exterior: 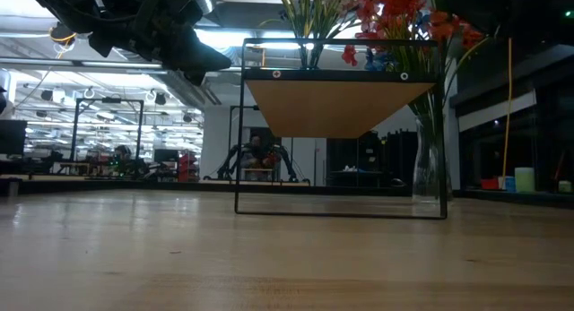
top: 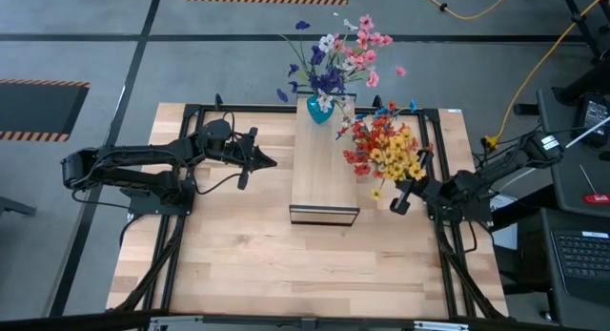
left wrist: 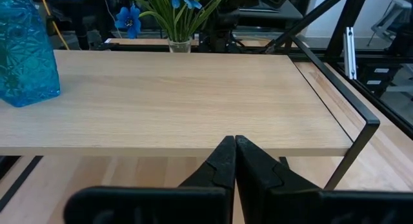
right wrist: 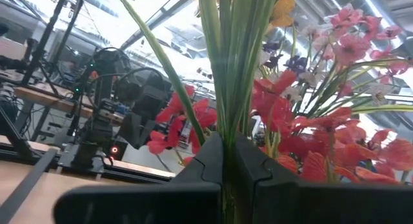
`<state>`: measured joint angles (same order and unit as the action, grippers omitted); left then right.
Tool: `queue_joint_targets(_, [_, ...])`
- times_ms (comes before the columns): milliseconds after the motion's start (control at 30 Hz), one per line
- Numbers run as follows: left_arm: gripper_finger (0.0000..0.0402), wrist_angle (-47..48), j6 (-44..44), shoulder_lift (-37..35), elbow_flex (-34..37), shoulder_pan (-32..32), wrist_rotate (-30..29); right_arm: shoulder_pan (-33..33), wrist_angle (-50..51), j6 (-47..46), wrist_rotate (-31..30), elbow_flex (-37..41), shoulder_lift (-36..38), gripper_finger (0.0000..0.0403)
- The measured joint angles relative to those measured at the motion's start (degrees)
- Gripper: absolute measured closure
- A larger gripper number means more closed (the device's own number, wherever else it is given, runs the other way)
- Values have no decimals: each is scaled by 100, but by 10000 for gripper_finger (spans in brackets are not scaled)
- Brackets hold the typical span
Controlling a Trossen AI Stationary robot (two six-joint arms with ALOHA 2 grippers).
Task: Pick and place flowers into a vace then onto a shelf
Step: Put the yellow flowers into the transparent vase
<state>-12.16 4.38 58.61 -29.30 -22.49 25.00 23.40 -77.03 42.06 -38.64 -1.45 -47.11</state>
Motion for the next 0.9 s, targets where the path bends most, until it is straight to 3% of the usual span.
queue_joint_targets(900, [393,0,-68,0,0,-1,-1,2,9,-2,255,0,0,397])
